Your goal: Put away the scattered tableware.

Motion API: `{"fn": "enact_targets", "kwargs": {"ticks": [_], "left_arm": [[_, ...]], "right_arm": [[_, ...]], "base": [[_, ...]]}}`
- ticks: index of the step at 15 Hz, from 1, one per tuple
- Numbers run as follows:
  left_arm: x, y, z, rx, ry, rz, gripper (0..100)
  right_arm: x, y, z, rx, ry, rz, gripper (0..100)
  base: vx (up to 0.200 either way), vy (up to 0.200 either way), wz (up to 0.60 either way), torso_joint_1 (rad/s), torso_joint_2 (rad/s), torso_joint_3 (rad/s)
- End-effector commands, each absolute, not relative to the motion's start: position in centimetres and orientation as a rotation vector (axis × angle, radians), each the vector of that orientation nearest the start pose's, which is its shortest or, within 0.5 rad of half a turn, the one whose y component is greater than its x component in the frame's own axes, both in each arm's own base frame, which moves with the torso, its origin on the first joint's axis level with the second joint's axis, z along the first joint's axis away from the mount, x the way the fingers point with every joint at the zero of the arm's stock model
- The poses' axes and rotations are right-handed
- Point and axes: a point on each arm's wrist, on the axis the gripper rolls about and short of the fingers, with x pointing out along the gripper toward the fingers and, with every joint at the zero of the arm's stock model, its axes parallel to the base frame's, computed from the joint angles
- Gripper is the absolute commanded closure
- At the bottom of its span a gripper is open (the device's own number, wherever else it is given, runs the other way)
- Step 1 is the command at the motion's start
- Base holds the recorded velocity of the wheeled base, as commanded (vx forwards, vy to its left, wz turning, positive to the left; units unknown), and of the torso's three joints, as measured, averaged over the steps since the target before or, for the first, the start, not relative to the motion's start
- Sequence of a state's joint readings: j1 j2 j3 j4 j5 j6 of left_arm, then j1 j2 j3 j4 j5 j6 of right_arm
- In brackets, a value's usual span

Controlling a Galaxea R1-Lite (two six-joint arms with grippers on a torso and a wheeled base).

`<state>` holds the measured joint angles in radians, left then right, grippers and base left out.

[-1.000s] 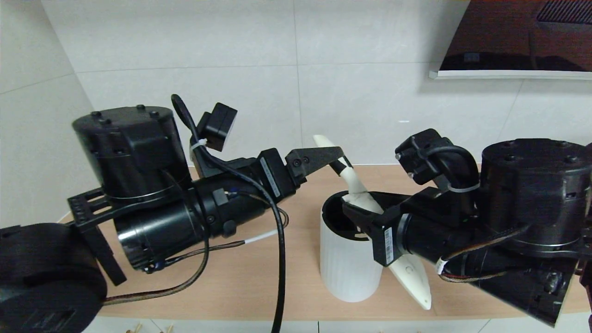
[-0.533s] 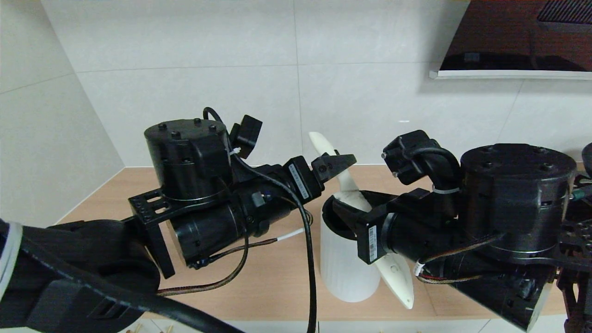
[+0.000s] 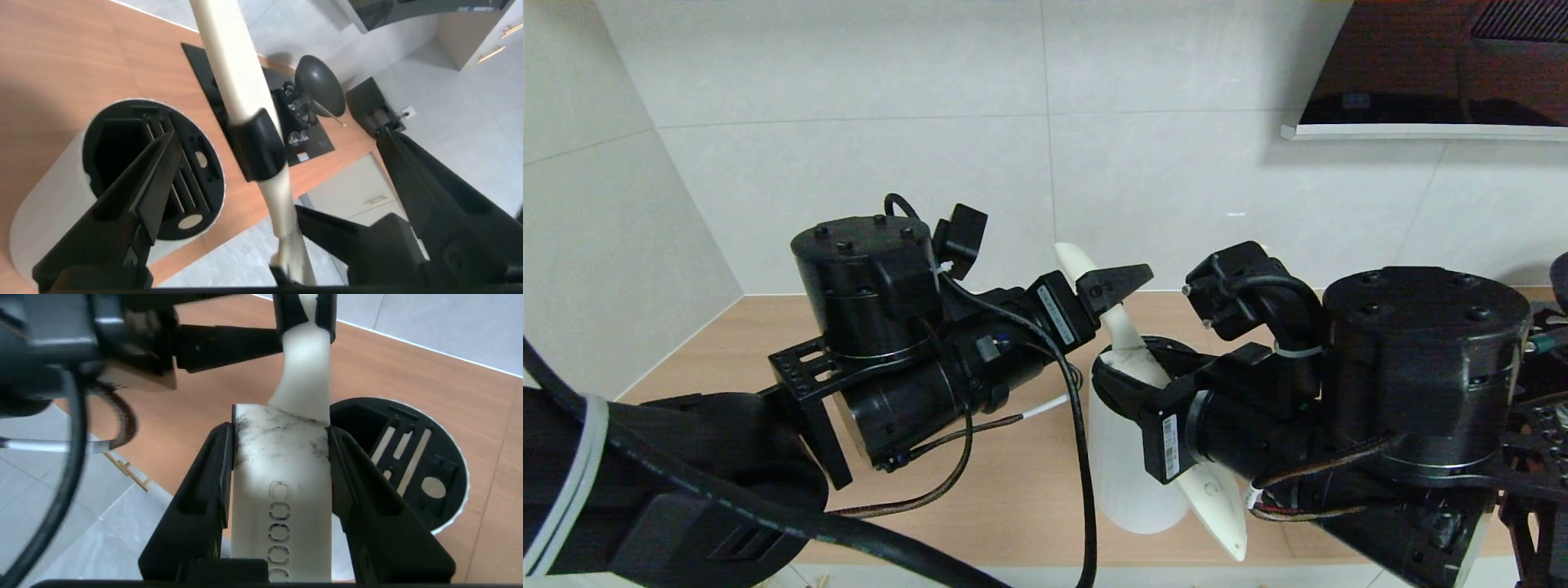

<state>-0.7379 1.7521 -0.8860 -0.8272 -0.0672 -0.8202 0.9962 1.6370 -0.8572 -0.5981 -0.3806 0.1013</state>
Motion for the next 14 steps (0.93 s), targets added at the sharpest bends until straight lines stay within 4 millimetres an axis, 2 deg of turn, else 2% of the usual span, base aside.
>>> {"fn": "enact_targets", "kwargs": {"ticks": [1, 2, 3, 14], "left_arm": [[24.19, -22.19, 20.47, -0.759, 0.372, -0.739, 0], [24.21, -22.22, 20.42, -0.759, 0.373, -0.739, 0], [24.24, -22.18, 20.44, -0.759, 0.371, -0.738, 100], [24.26, -22.19, 20.38, -0.759, 0.372, -0.739, 100]], "right_arm": [[16.80, 24.45, 21.12, -0.021, 0.175, 0.606, 100], [16.80, 24.45, 21.12, -0.021, 0.175, 0.606, 100], [16.79, 24.46, 21.12, -0.021, 0.175, 0.608, 100], [16.80, 24.46, 21.14, -0.017, 0.175, 0.608, 100]], "base": [[0.000, 0.000, 0.00, 0.000, 0.00, 0.000], [0.000, 0.000, 0.00, 0.000, 0.00, 0.000], [0.000, 0.000, 0.00, 0.000, 0.00, 0.000], [0.000, 0.000, 0.00, 0.000, 0.00, 0.000]]}}
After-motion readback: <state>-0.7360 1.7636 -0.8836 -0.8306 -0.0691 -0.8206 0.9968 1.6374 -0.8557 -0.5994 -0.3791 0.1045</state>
